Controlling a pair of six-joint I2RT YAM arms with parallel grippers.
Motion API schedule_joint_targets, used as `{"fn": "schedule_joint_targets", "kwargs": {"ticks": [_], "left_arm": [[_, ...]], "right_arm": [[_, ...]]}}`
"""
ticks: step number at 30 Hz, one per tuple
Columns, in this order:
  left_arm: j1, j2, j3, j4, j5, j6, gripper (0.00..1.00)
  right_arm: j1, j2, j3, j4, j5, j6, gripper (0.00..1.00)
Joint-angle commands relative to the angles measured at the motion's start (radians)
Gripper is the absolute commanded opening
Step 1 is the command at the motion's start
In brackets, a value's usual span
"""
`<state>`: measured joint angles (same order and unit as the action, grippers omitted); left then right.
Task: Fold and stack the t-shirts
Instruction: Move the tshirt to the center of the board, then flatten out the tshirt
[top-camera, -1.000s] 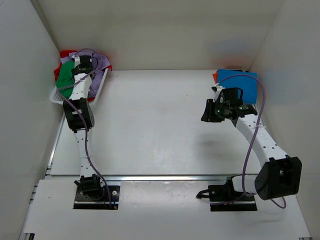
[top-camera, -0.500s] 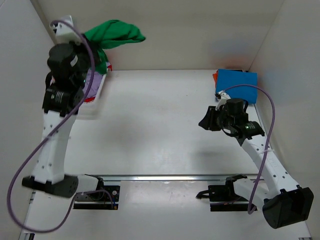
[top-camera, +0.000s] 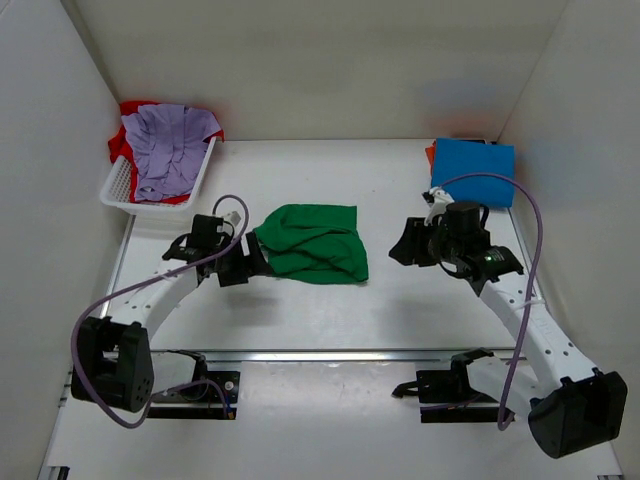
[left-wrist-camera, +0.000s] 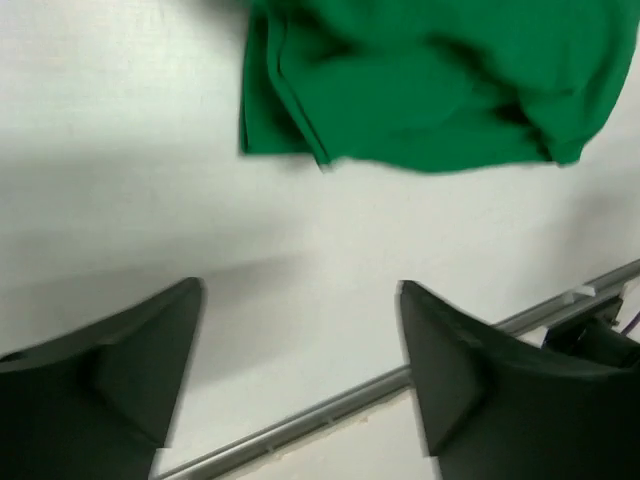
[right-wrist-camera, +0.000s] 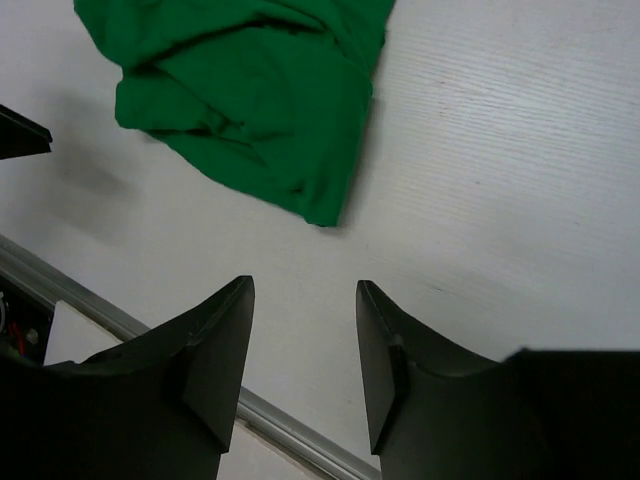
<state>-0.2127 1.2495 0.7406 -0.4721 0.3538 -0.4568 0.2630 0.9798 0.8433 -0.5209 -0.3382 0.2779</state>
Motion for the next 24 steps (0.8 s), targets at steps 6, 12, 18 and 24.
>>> {"fn": "schedule_joint_targets", "kwargs": {"ticks": [6,12,18,24], "left_arm": [[-0.05,-0.087,-0.032,0.073,-0.099,-0.046,0.82],[-0.073,-0.024,-0.069,0.245,-0.168,-0.175,0.83],[-0.077,0.163,0.028,0.357,-0.231,-0.23,0.78],[-0.093,0.347,0.15,0.398,-0.251,-0.258,0.77]], "right_arm": [[0.217,0.227,0.014,0.176,0.109,-0.005,0.41],[0.28,0.439,0.097,0.246,0.128,-0.008,0.42],[0.355,0.559,0.122,0.323,0.149,0.024,0.42],[0.432,0.703,0.183,0.374,0.237,0.026,0.54]]}}
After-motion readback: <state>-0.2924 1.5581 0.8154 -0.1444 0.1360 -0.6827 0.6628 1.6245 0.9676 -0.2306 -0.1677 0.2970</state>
